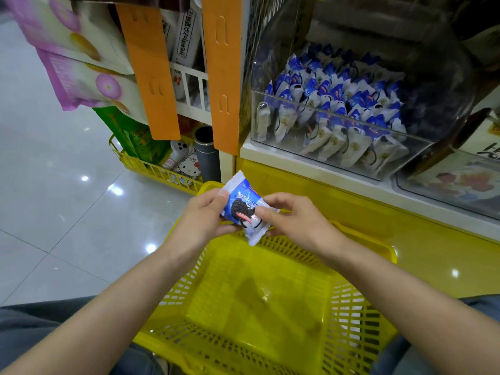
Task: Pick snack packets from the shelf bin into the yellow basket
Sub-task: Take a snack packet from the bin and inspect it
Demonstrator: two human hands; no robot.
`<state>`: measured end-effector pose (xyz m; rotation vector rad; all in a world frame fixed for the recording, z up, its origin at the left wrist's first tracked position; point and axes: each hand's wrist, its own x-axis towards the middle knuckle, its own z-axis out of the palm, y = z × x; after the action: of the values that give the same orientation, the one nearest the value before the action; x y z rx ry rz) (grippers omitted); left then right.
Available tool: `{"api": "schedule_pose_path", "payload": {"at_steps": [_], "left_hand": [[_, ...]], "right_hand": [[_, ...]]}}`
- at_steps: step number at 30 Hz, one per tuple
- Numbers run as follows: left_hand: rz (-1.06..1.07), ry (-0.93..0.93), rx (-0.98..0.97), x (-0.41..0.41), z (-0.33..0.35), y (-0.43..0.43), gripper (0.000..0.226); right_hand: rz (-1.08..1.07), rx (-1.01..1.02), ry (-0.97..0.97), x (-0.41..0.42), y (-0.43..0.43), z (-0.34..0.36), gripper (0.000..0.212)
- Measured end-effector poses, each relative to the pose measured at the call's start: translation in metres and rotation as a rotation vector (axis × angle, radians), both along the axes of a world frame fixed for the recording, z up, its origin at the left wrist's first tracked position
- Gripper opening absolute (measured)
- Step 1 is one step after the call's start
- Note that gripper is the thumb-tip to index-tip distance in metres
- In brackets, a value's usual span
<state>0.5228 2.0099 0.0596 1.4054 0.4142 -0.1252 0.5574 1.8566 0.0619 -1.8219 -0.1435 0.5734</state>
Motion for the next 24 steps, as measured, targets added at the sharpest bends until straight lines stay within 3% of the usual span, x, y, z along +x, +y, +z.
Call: {"api": "schedule_pose_path", "payload": {"at_steps": [2, 6, 9, 12, 19, 21, 24], "left_hand": [[-0.041, 0.000, 0.023, 0.001, 0.004, 0.001, 0.016], [-0.139, -0.132, 0.284, 0.000, 0.011, 0.001, 0.010], [-0.124, -0.142, 0.367, 0.000, 0.011, 0.001, 0.013], [-0.109, -0.155, 0.368, -0.001, 0.009, 0.000, 0.015], [-0.099, -0.121, 0.267, -0.003, 0.001, -0.011, 0.025], [-0.055, -0.090, 0.230, -0.003, -0.002, -0.014, 0.025], [0.078, -0.020, 0.093, 0.000, -0.004, -0.015, 0.024]], "right_hand": [[-0.004, 0.015, 0.010, 0.002, -0.003, 0.001, 0.015], [0.108, -0.178, -0.214, 0.006, -0.007, 0.002, 0.018], [0.044, -0.065, -0.164, 0.005, -0.007, 0.000, 0.012], [-0.005, -0.045, -0.115, 0.008, -0.011, 0.001, 0.022], [-0.104, -0.192, -0.356, 0.011, -0.012, -0.001, 0.026], [-0.133, -0.171, -0.308, 0.011, -0.010, 0.001, 0.026], [-0.110, -0.062, -0.036, 0.011, -0.008, 0.006, 0.020]]}}
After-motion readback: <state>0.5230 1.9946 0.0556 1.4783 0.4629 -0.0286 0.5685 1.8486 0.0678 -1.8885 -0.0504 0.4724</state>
